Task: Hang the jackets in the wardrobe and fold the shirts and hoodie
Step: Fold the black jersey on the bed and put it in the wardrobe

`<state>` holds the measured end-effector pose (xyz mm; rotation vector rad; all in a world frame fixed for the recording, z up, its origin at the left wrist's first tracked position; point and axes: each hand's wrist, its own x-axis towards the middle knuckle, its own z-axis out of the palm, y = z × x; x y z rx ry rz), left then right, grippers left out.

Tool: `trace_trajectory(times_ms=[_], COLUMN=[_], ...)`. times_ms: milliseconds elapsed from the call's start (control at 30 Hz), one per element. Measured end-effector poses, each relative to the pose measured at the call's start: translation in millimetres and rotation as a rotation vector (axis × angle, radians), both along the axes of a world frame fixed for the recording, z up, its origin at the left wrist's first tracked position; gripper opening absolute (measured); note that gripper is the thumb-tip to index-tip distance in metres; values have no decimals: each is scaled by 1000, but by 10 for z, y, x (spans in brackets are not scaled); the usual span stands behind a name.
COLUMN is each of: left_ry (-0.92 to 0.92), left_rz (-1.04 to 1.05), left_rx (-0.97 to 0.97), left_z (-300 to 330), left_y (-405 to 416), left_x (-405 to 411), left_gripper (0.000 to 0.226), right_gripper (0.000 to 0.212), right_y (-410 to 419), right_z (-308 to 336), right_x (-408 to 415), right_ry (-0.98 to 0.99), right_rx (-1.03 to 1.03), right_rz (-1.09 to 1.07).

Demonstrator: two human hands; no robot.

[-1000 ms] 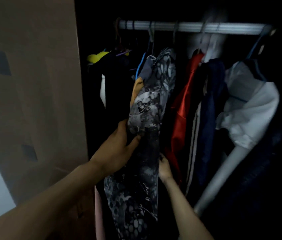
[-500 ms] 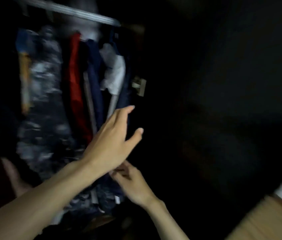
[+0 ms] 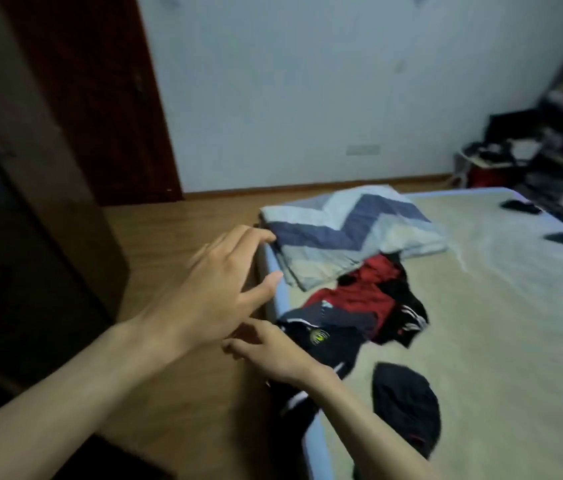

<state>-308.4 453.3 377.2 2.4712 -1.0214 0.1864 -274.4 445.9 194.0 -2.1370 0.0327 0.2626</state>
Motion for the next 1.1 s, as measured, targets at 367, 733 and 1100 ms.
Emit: trace_trajectory(times_ms=[367,733,1100], left_ry=[279,305,313], left_rz=[-427,-671,-1125], left_rx=[292,625,1042], left_z=[-1429,-2644,-4079], left_y=[-2271,-3447,-4081], left_x=[889,1337,1007], left_gripper=[48,51,51], right_gripper=[28,26,32], right_y=[-3529,-3990,-3345], right_z=[-1082,-1803,-2527], right_x=[-1572,-2367,-2707], right_ry=[332,570,965], right_rx=[123,134,265], right_rz=[-805,-1316,-1531])
